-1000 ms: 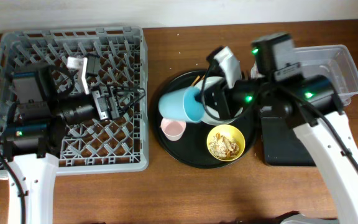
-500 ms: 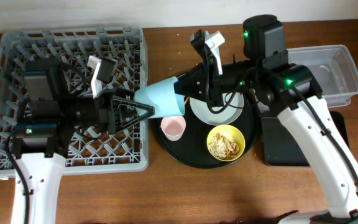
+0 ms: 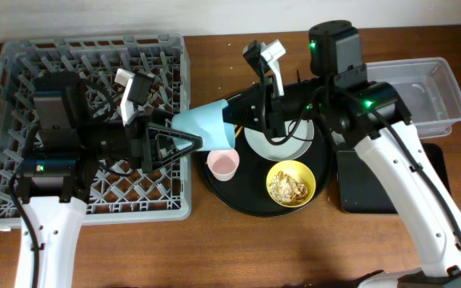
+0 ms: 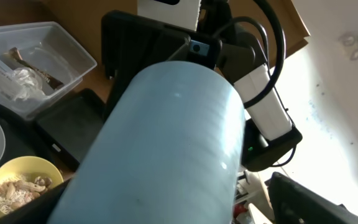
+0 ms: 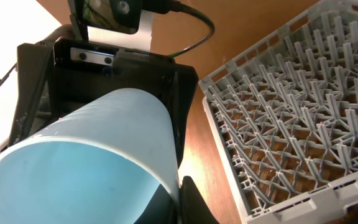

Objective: Sort waste into correct bins and load items into the dishwasher rack
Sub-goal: 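Place the blue cup upside down in the dish rack with the left gripper, then grasp the pink cup with the right gripper and pass it to the left, then lower the pink cup into the dish rack with the left gripper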

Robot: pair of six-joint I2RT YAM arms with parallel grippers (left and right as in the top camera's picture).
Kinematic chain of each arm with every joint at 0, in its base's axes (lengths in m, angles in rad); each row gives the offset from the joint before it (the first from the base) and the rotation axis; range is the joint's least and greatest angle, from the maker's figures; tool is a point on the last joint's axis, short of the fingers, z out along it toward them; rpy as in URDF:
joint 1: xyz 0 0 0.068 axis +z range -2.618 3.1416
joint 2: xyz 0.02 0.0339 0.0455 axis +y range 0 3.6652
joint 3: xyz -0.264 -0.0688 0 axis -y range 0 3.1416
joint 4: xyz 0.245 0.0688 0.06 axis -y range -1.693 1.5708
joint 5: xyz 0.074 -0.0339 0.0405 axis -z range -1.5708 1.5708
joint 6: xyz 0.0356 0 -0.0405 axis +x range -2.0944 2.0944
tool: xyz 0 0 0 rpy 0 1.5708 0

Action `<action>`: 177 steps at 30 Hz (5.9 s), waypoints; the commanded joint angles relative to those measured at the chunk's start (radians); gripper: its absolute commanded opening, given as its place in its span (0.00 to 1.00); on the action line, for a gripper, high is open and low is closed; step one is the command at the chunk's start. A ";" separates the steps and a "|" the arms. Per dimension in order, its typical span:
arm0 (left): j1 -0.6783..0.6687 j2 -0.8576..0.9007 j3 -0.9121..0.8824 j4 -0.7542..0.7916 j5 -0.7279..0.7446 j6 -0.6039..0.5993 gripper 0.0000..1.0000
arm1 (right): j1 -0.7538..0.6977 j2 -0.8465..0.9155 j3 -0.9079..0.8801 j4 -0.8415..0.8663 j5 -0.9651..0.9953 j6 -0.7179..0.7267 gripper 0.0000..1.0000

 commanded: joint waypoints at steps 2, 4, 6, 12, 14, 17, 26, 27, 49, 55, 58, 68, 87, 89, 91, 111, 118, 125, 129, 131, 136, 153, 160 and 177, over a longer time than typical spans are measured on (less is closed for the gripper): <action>-0.005 -0.003 0.015 0.008 0.015 0.008 0.70 | 0.024 0.008 0.002 0.006 0.059 0.008 0.04; -0.005 -0.003 0.015 0.008 0.010 0.008 0.65 | 0.024 0.008 0.002 0.006 0.059 0.008 0.04; -0.005 -0.003 0.015 0.008 -0.047 0.008 0.62 | 0.016 0.006 0.003 0.006 0.060 0.008 0.48; -0.001 -0.023 0.015 -0.170 -0.620 0.039 0.63 | -0.164 -0.046 0.003 -0.040 0.103 0.145 0.75; -0.001 -0.047 0.016 -0.309 -0.993 0.038 0.63 | -0.193 -0.049 0.003 -0.210 0.266 0.162 0.78; 0.016 -0.075 0.018 -0.486 -1.431 -0.035 0.63 | -0.154 -0.038 0.000 -0.424 0.571 0.162 0.80; 0.409 -0.013 0.016 -0.718 -1.651 -0.261 0.69 | -0.027 -0.030 -0.012 -0.475 0.771 0.162 0.81; 0.426 0.003 0.015 -0.718 -1.629 -0.261 0.69 | -0.027 -0.030 -0.012 -0.474 0.771 0.162 0.81; 0.439 0.342 0.180 -0.743 -1.439 -0.082 0.99 | 0.112 0.084 -0.218 -0.260 0.900 0.222 0.77; 0.438 0.230 0.357 -0.808 -1.161 0.130 0.98 | 0.218 0.231 -0.280 -0.043 0.962 0.229 0.64; 0.406 0.130 0.360 -0.808 -1.020 0.264 0.98 | 0.226 0.327 -0.280 -0.011 1.043 0.293 0.55; 0.289 0.099 0.348 -0.748 -0.652 0.314 0.98 | 0.145 0.092 -0.162 -0.181 0.863 0.190 0.04; -0.116 0.195 0.348 -0.564 -0.053 0.345 0.95 | -0.016 -0.135 -0.117 0.120 0.021 -0.023 0.04; -0.135 0.195 0.348 -0.564 -0.053 0.345 0.89 | -0.015 -0.135 -0.117 0.150 0.044 -0.018 0.04; -0.137 0.195 0.348 -0.564 -0.042 0.345 0.77 | -0.016 -0.135 -0.117 0.161 0.115 0.017 0.04; 0.110 0.194 0.349 -0.856 -1.180 0.086 0.60 | -0.192 -0.149 -0.117 -0.204 0.410 0.142 0.81; 0.172 0.195 0.272 -0.961 -1.505 -0.053 0.60 | -0.151 -0.148 -0.119 -0.373 0.621 0.143 0.82; 0.172 0.195 0.053 -0.820 -1.530 -0.094 0.61 | -0.151 -0.148 -0.121 -0.416 0.621 0.142 0.82; 0.172 0.195 -0.065 -0.721 -1.522 -0.119 0.61 | -0.151 -0.148 -0.121 -0.423 0.632 0.143 0.82; 0.172 0.196 -0.121 -0.672 -1.468 -0.119 0.61 | -0.151 -0.148 -0.121 -0.422 0.633 0.143 0.83; 0.172 0.196 -0.220 -0.589 -1.444 -0.119 0.62 | -0.151 -0.148 -0.121 -0.426 0.633 0.143 0.83; 0.174 0.198 -0.051 -0.639 -1.338 -0.074 0.99 | -0.151 -0.148 -0.121 -0.453 0.640 0.131 0.84; 0.174 0.194 0.004 -0.722 -1.339 -0.045 0.92 | -0.151 -0.148 -0.121 -0.463 0.663 0.131 0.84; 0.174 -0.039 -0.245 -0.784 -1.407 -0.203 0.00 | -0.151 -0.148 -0.121 -0.474 0.666 0.131 0.85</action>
